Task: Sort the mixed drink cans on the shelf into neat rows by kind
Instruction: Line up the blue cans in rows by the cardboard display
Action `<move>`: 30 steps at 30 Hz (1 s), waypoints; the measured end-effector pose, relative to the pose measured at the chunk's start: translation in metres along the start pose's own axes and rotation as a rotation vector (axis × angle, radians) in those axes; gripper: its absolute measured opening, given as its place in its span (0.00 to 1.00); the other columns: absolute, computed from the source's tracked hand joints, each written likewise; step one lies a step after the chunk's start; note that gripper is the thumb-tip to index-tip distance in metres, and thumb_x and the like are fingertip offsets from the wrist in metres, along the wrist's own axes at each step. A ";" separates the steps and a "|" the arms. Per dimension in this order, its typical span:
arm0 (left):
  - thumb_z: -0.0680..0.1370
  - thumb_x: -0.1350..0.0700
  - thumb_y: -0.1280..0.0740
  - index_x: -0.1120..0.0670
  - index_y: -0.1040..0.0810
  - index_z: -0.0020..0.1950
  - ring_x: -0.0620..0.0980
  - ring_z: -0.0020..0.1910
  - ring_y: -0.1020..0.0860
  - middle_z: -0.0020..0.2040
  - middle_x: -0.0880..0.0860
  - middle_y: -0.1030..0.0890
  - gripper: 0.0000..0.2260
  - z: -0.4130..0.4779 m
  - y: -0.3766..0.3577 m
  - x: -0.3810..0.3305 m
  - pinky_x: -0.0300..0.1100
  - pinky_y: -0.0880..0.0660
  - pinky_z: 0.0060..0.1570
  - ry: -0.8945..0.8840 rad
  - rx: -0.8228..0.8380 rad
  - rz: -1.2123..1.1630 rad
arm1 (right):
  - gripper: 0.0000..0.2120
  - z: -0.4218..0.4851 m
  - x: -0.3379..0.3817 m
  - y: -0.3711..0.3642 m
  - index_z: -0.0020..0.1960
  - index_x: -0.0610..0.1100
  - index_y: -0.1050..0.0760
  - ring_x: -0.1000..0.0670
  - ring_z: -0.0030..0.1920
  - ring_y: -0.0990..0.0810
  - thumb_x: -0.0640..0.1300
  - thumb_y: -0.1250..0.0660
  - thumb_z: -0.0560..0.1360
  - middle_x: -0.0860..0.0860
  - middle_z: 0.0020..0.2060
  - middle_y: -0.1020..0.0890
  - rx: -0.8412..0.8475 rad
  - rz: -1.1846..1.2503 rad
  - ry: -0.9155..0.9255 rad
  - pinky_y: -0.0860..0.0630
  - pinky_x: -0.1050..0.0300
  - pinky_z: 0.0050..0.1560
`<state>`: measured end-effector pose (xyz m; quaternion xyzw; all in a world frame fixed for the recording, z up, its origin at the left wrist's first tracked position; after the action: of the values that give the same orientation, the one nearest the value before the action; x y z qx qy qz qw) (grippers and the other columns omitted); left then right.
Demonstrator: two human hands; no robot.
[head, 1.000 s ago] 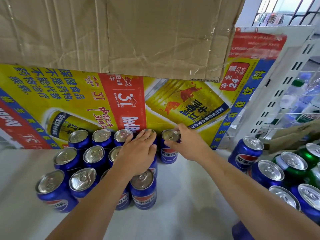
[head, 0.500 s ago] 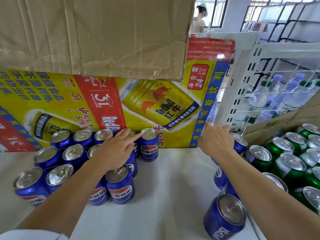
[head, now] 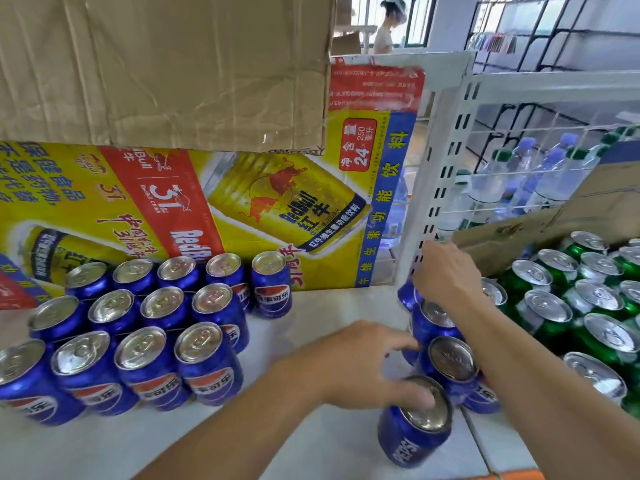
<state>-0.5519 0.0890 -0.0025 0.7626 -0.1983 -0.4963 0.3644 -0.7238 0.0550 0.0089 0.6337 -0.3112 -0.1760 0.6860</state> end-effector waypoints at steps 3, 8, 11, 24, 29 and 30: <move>0.67 0.41 0.23 0.47 0.28 0.64 0.46 0.58 0.26 0.62 0.46 0.24 0.29 0.003 -0.014 -0.006 0.48 0.26 0.58 -0.017 0.094 -0.007 | 0.09 -0.004 0.006 0.006 0.54 0.37 0.28 0.38 0.54 0.24 0.34 0.36 0.74 0.38 0.54 0.23 -0.083 0.051 0.097 0.34 0.54 0.43; 0.64 0.44 0.20 0.45 0.27 0.62 0.44 0.56 0.24 0.59 0.44 0.22 0.30 0.003 -0.021 -0.002 0.44 0.24 0.56 -0.018 0.104 -0.007 | 0.10 -0.008 0.018 -0.003 0.56 0.37 0.26 0.41 0.56 0.24 0.38 0.34 0.76 0.40 0.55 0.22 -0.038 -0.010 0.231 0.33 0.57 0.46; 0.62 0.46 0.20 0.46 0.27 0.60 0.45 0.54 0.23 0.57 0.45 0.21 0.30 0.004 -0.025 -0.001 0.46 0.23 0.54 -0.019 0.047 -0.032 | 0.14 -0.009 0.016 -0.003 0.57 0.38 0.27 0.38 0.59 0.27 0.40 0.31 0.73 0.39 0.57 0.24 -0.037 0.000 0.216 0.30 0.52 0.54; 0.65 0.55 0.20 0.48 0.23 0.54 0.42 0.48 0.19 0.49 0.45 0.17 0.21 -0.003 -0.011 0.030 0.41 0.21 0.49 0.046 -0.161 -0.364 | 0.18 -0.013 0.010 -0.008 0.62 0.41 0.30 0.40 0.53 0.28 0.38 0.31 0.73 0.40 0.59 0.28 0.068 0.151 0.174 0.31 0.52 0.49; 0.66 0.58 0.21 0.50 0.21 0.52 0.43 0.48 0.19 0.48 0.46 0.17 0.17 -0.025 0.022 0.046 0.44 0.21 0.49 0.081 -0.339 -0.448 | 0.28 -0.017 0.022 0.000 0.66 0.44 0.32 0.43 0.54 0.26 0.39 0.26 0.70 0.42 0.63 0.29 0.081 0.252 0.245 0.30 0.55 0.50; 0.67 0.59 0.21 0.50 0.21 0.52 0.43 0.48 0.19 0.48 0.46 0.17 0.17 -0.031 0.031 0.048 0.44 0.21 0.49 0.077 -0.375 -0.449 | 0.29 -0.020 0.029 0.001 0.68 0.45 0.32 0.42 0.58 0.26 0.40 0.25 0.70 0.42 0.64 0.29 0.083 0.257 0.287 0.30 0.54 0.53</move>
<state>-0.5019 0.0482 -0.0010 0.7251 0.0844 -0.5632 0.3871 -0.6896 0.0523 0.0162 0.6350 -0.2954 0.0184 0.7135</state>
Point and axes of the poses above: each hand's wrist, its own z-axis towards the middle knuckle, its own y-axis out of the back of the hand, x = y × z, the point moved 7 cm from there along z, towards the middle knuckle
